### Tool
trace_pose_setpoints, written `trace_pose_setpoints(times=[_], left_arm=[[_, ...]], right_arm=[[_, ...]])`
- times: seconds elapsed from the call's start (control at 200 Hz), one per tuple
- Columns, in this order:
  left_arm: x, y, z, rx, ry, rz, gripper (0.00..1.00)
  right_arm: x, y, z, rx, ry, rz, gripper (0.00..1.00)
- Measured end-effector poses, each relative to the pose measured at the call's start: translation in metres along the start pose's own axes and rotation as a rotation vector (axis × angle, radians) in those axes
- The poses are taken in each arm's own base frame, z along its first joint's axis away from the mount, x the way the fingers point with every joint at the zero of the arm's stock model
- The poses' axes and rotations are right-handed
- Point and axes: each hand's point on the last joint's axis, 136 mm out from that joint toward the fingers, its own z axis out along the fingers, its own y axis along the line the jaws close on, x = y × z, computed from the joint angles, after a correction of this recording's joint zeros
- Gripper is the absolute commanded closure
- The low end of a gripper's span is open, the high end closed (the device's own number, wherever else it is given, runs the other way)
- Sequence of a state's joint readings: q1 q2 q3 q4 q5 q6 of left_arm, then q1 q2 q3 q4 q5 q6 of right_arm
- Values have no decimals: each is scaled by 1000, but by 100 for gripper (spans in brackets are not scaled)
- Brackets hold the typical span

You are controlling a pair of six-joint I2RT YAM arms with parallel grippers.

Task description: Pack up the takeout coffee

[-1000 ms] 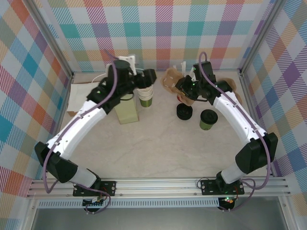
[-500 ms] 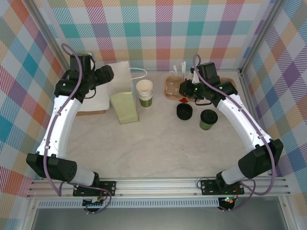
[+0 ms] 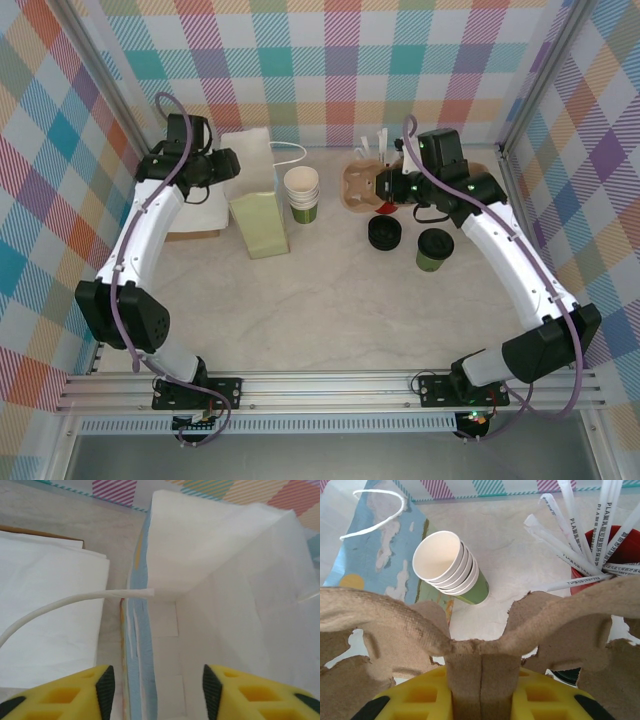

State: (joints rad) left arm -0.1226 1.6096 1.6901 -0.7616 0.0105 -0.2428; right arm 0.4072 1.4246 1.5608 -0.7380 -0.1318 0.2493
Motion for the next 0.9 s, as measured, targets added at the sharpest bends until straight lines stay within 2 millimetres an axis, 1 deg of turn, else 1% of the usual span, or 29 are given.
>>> trace_pose_setpoints(times=[0.17,0.24,0.305,0.375,0.41,0.51,0.68,0.795,0.9], left_arm=[[4,2,2,-7,16,12,80],[7,4,4,-14,24,15,87],[15,8,5,-29,40,23,93],[18,11,0,-40,40,29,99],[20,12,-5,-40,39,31,100],[25,13,-24,-34,32,37,100],[36,2,-64,13,1,79,100],[50,-17,-91,88,-12,124,100],[65,-37,-111,162,-14,166,100]], right_arm=[[-5,10,-8,-40,-4,-63,78],[-8,14,-11,-53,-9,-88,78],[-9,17,-13,-66,-12,-109,78],[-9,20,-15,-80,-9,-125,80],[-9,22,-16,-88,-8,-134,80],[-16,30,-21,-119,-18,-161,81],[-28,46,-35,-182,-51,-215,81],[-35,61,-47,-245,-73,-247,81],[-40,80,-58,-323,-88,-267,81]])
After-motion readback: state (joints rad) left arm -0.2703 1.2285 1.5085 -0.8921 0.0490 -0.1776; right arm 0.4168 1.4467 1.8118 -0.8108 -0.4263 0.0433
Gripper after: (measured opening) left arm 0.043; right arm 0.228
